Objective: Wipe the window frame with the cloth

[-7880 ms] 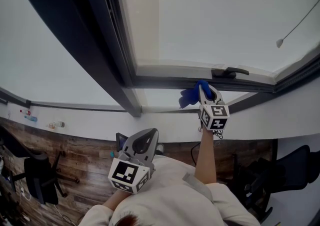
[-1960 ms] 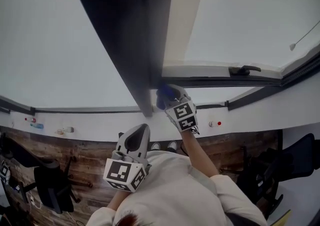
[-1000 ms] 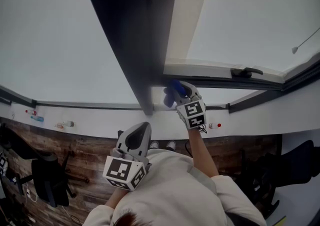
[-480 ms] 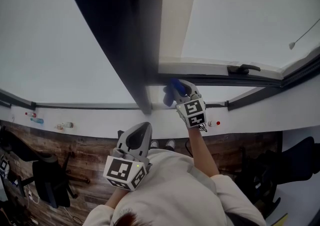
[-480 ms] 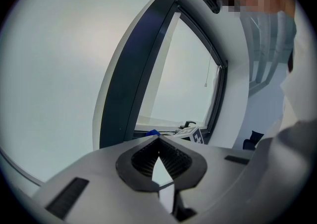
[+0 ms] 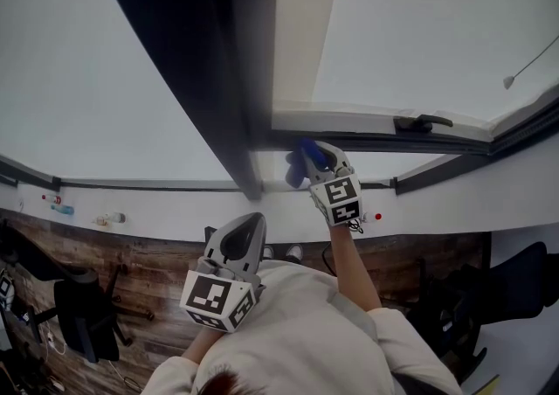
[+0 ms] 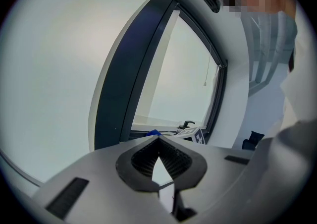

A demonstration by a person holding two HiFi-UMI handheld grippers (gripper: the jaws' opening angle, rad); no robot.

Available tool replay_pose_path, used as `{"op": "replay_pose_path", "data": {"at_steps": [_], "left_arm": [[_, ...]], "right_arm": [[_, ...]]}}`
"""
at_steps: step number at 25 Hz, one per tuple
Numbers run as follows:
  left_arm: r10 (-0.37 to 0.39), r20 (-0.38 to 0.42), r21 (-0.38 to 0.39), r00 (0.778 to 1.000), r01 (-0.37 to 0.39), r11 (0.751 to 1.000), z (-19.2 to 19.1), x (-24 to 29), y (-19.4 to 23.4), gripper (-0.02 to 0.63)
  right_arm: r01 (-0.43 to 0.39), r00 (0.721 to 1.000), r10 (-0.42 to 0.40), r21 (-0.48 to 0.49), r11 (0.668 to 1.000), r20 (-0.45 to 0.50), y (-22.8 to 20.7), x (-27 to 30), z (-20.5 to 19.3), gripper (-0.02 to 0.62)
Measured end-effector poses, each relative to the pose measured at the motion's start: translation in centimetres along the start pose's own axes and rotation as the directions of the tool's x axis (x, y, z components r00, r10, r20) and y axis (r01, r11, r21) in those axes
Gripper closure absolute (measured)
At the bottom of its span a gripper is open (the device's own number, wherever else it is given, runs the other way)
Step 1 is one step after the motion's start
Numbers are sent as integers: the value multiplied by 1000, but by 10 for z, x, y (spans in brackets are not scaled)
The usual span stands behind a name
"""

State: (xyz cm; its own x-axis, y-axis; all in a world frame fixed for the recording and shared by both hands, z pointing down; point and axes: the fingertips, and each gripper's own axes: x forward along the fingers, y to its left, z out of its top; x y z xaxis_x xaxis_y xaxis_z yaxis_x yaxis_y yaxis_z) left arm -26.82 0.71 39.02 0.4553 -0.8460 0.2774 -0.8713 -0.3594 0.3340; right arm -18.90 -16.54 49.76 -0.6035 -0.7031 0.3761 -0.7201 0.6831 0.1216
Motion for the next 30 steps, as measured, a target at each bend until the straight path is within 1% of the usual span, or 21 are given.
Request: {"op": "replay_pose_path", "data": {"at_steps": [11, 30], "left_arm": [[-23, -2, 4, 1000, 23, 1000, 2, 16, -11, 601], [-57, -13, 19, 998, 58, 998, 2, 36, -27, 600]], "right_arm": [[-23, 1000, 23, 3, 1000, 2, -7, -4, -2, 545], [1, 1000, -1, 30, 1000, 8, -35, -22, -12, 545]]}}
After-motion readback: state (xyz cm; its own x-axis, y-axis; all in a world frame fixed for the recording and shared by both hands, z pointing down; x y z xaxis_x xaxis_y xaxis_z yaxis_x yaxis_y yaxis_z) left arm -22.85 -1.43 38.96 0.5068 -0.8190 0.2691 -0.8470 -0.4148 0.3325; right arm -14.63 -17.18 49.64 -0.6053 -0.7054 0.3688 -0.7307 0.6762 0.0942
